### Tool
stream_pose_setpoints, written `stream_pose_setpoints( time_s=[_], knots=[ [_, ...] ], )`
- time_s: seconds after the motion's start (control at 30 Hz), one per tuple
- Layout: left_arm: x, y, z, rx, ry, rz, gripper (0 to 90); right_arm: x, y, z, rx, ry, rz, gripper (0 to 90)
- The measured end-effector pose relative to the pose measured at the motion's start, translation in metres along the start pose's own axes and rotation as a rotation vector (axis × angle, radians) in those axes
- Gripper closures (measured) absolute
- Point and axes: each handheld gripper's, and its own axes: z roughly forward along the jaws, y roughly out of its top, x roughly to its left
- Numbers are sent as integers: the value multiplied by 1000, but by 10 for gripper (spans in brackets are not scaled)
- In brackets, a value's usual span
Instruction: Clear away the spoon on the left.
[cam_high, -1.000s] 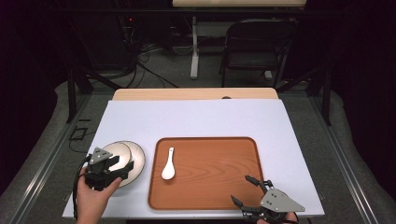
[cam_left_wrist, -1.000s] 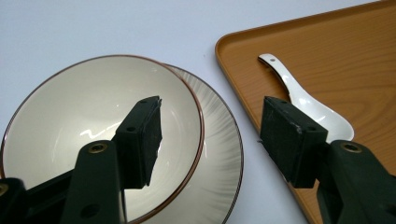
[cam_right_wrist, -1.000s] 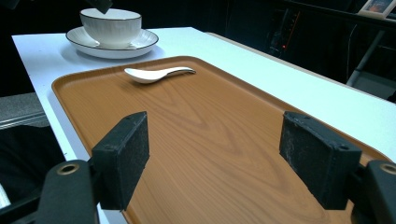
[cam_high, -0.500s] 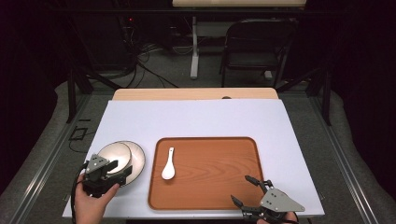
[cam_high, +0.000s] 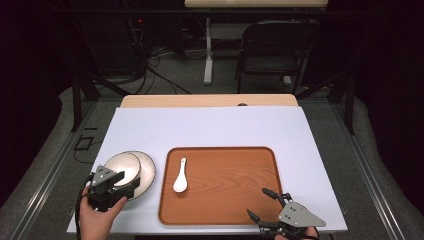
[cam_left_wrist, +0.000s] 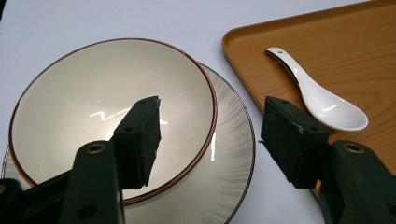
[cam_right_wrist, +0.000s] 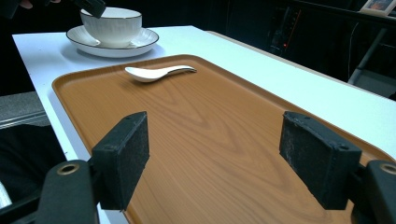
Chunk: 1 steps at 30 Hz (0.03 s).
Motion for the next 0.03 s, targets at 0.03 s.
stream_pose_setpoints(
  time_s=[0.03],
  knots=[
    [0, 0, -1, -4, 3, -2, 386, 0, 0, 0, 0, 0, -1, 239]
  ],
)
